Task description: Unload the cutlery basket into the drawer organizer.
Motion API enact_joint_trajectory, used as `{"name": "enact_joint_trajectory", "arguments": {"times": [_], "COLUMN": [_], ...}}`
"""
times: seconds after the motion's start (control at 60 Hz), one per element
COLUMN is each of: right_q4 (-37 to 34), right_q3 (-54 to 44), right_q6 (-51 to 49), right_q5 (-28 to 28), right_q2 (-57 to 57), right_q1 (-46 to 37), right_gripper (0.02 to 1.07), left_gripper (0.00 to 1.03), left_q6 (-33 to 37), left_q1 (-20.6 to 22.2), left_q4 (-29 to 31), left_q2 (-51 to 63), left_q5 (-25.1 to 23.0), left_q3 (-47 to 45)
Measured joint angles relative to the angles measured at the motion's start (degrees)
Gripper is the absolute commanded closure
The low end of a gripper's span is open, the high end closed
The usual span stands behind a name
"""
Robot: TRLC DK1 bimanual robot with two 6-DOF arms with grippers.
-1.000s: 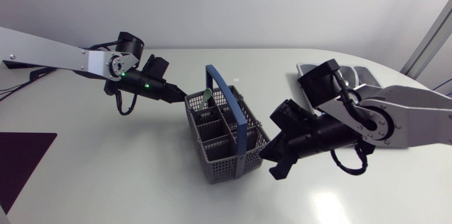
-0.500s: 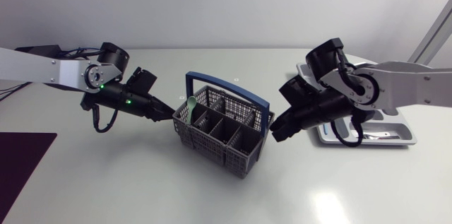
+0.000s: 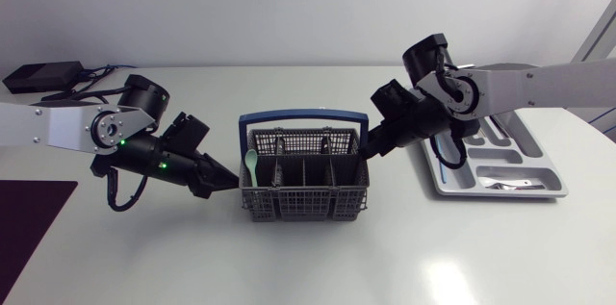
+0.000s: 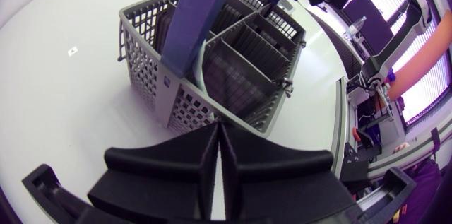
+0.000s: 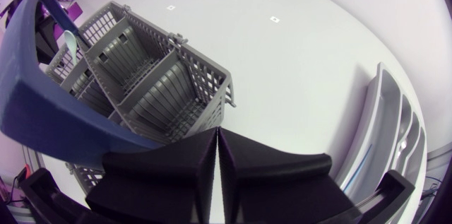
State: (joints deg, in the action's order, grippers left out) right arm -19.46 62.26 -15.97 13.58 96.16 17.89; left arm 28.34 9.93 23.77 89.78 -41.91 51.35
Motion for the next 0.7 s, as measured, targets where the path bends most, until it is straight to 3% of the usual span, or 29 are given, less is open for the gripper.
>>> {"name": "enact_joint_trajectory", "arguments": {"times": [0.083,0.2,0.383,0.7], "right_q4": [-0.02,-1.22,-8.63,-16.98], "right_q3": [-1.03,-3.37,-4.55,-0.98], "right_q6": [0.35,0.37,0.79,6.45], "right_q5": [-3.69,-7.87,-9.14,-9.33], "right_q2": [-2.16,-8.76,-19.52,-23.58], "right_q1": [0.11,0.46,3.06,19.3], "right_gripper": [0.67,0.66,0.66,0.66], "left_gripper": [0.89,0.84,0.78,0.68], "left_q6": [0.09,0.26,0.26,0.26], "left_q1": [0.0,-0.02,-0.94,-1.57], "left_q4": [-0.07,-0.28,-0.26,-0.42], "left_q2": [-1.53,-4.7,-9.05,-18.6], "left_q5": [0.74,2.36,2.97,2.99], "left_q3": [-0.07,-1.07,-1.92,-6.34]}}
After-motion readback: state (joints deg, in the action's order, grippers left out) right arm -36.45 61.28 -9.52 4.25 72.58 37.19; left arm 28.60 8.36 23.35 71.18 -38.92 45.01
